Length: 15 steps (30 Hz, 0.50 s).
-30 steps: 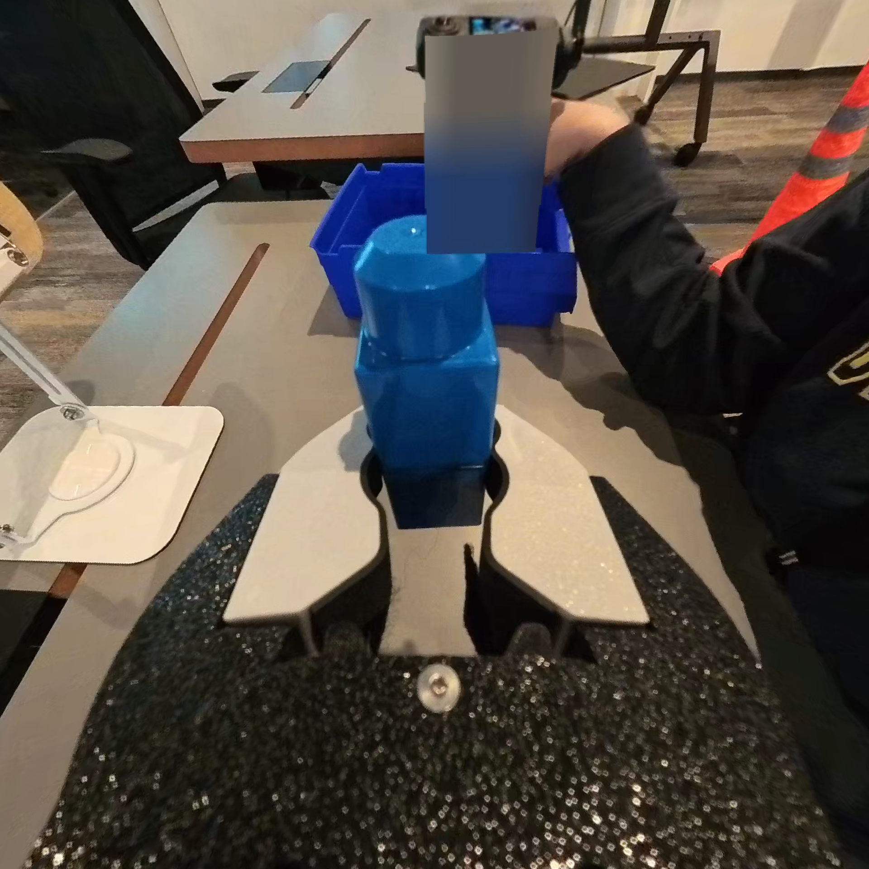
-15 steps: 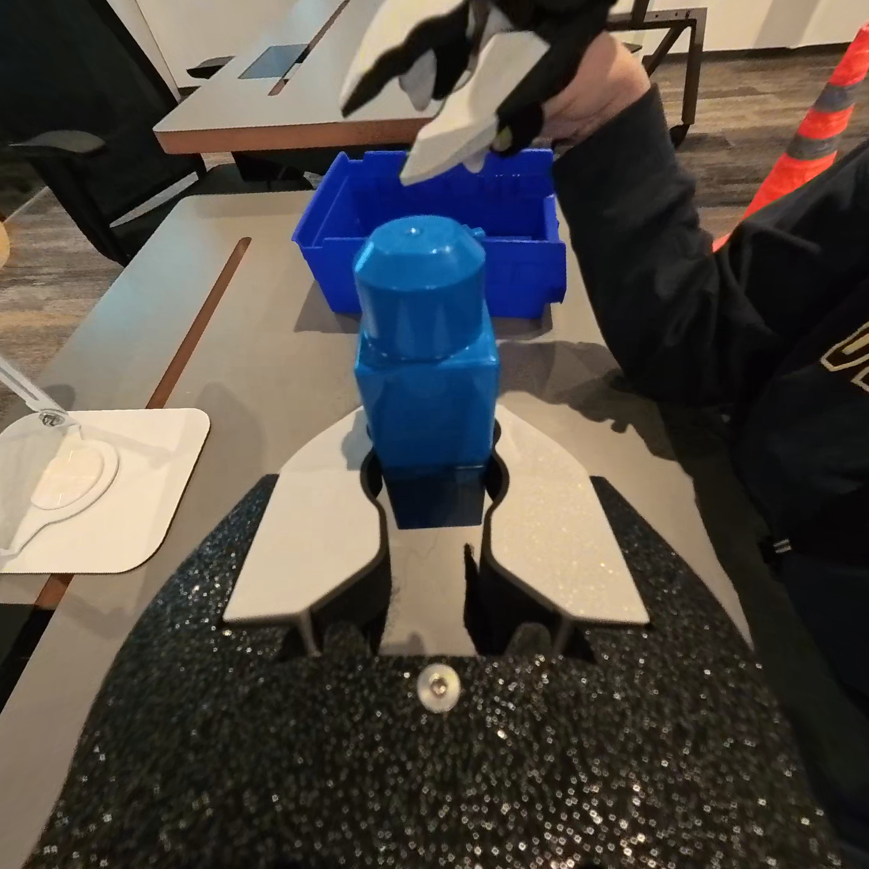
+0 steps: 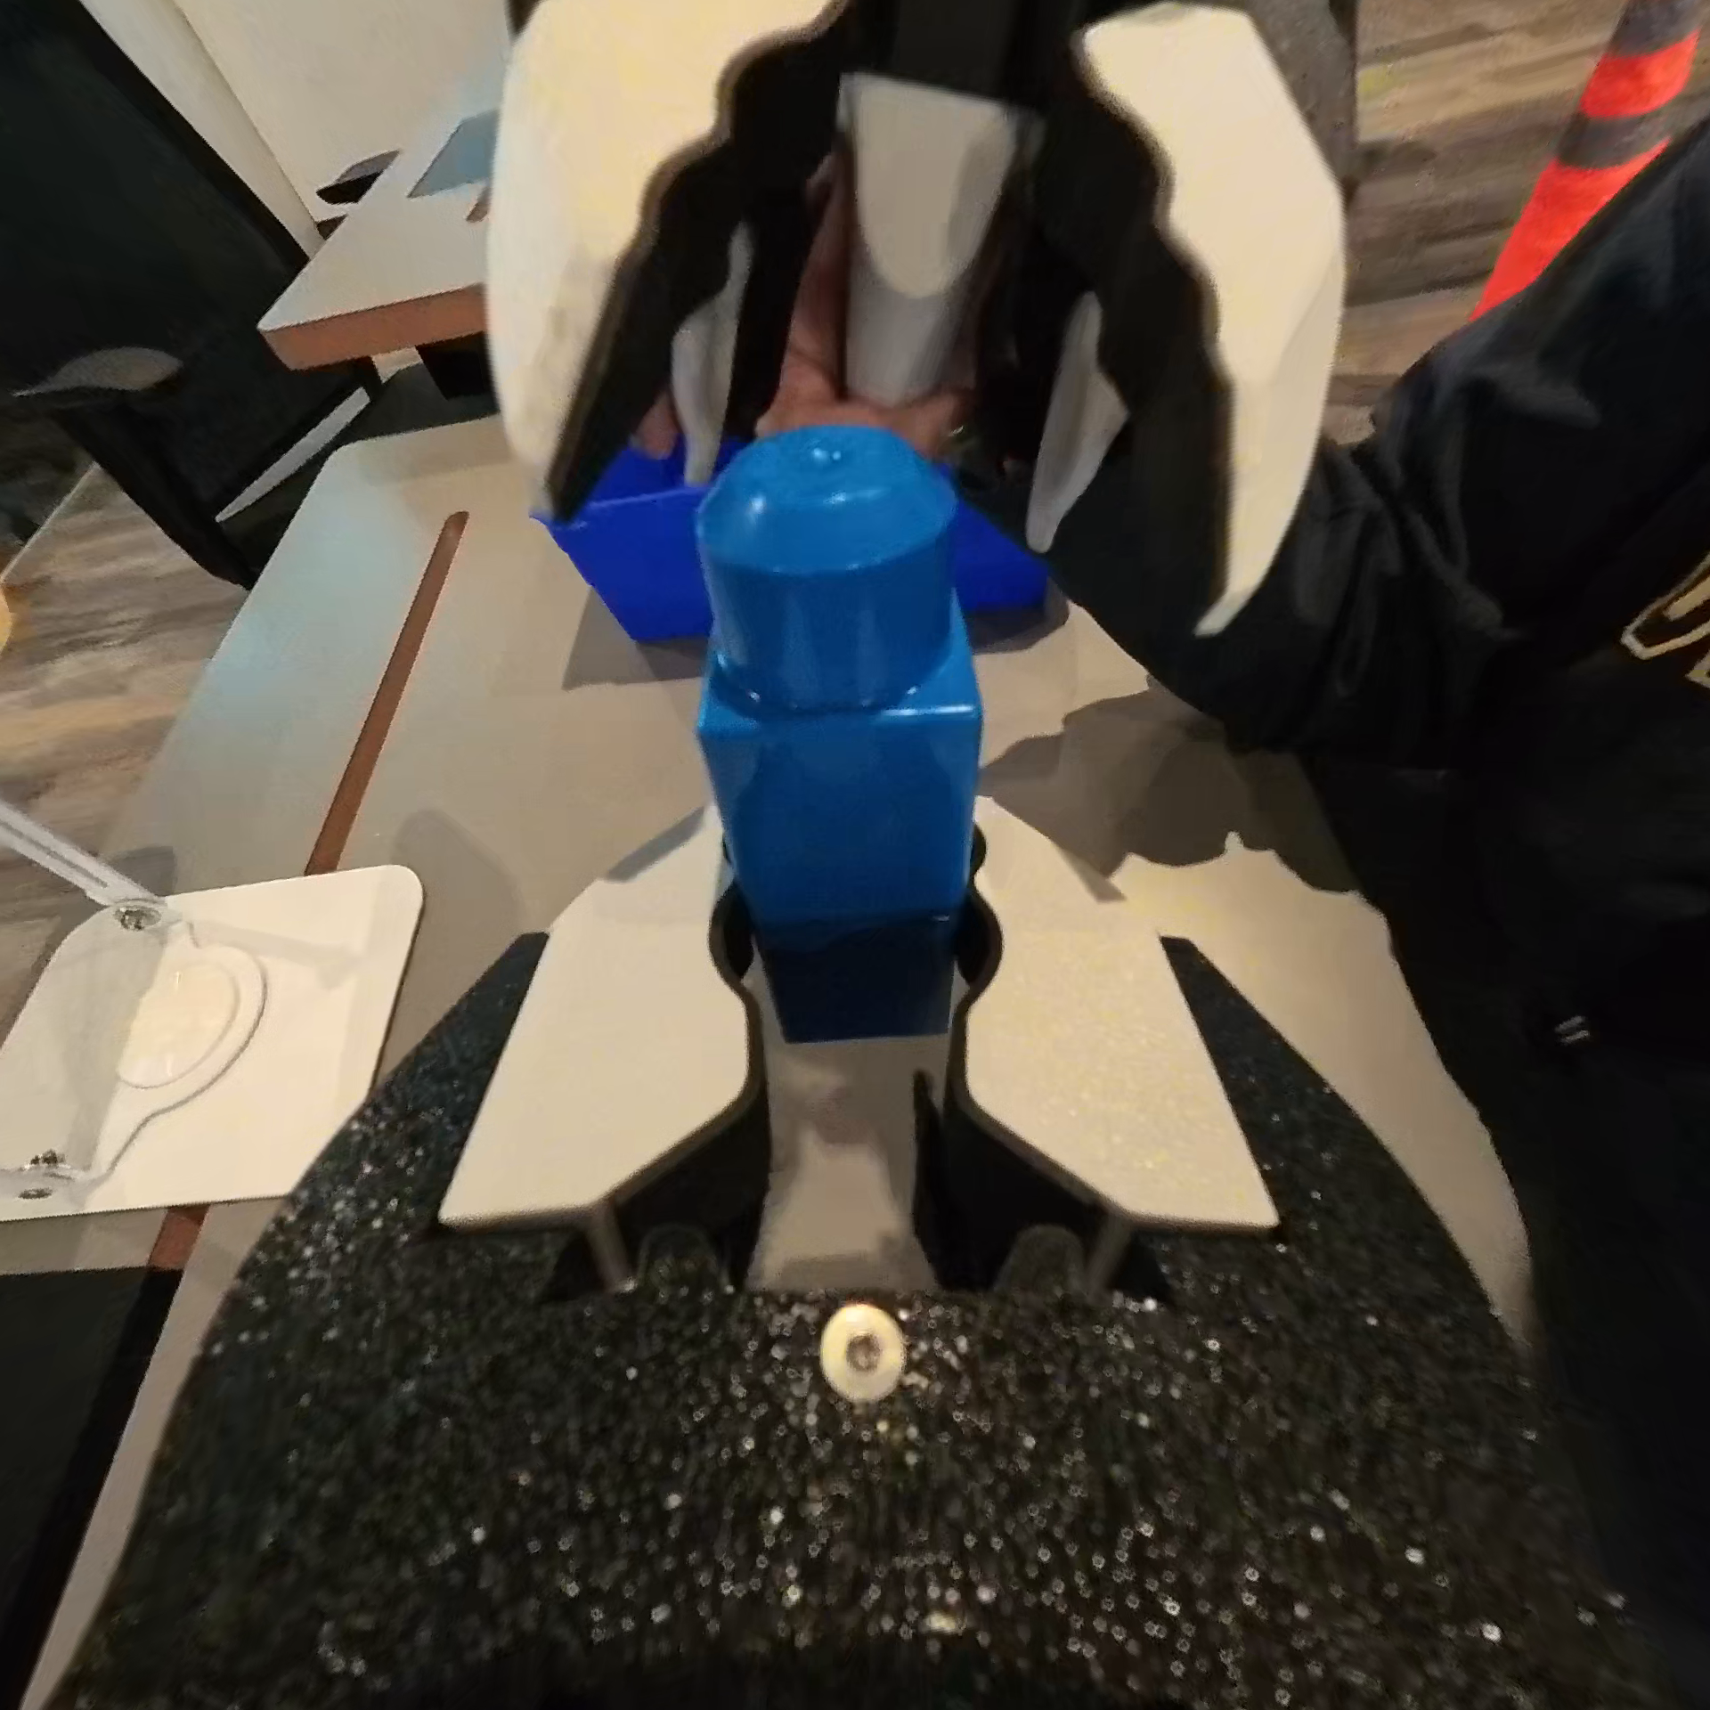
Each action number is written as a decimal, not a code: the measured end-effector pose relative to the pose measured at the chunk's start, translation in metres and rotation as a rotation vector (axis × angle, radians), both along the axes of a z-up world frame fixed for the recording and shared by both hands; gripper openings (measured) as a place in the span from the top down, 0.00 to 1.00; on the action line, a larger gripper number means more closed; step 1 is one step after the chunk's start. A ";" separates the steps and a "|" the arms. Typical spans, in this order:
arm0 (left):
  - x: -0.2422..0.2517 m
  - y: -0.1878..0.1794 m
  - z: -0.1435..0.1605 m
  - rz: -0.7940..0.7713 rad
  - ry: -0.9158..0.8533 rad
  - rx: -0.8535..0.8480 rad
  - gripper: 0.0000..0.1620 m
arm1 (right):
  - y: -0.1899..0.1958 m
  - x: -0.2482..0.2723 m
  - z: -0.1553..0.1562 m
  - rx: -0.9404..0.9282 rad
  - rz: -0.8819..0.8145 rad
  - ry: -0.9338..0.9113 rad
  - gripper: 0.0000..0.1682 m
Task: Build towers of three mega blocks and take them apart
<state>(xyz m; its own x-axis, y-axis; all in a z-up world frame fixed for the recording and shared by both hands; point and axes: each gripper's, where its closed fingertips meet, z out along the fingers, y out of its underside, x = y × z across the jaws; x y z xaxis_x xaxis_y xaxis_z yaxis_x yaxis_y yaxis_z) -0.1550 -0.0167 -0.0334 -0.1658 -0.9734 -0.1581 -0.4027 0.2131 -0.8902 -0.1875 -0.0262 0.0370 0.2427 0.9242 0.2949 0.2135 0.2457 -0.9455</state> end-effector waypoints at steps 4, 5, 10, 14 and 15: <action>0.003 -0.006 0.001 -0.018 0.004 0.021 0.75 | 0.005 -0.005 -0.014 -0.019 -0.015 -0.081 0.69; 0.003 -0.007 0.002 -0.022 0.001 0.025 0.75 | 0.004 -0.005 -0.017 -0.018 -0.009 -0.096 0.76; 0.004 -0.008 0.006 -0.027 -0.027 0.030 0.74 | 0.002 -0.006 -0.013 -0.019 0.002 -0.084 0.79; 0.004 0.001 0.005 0.035 -0.020 0.012 0.59 | 0.005 -0.001 -0.005 0.006 -0.020 -0.041 0.79; 0.004 0.005 0.003 0.061 -0.012 0.021 0.55 | 0.004 0.000 -0.003 0.007 -0.018 -0.034 0.79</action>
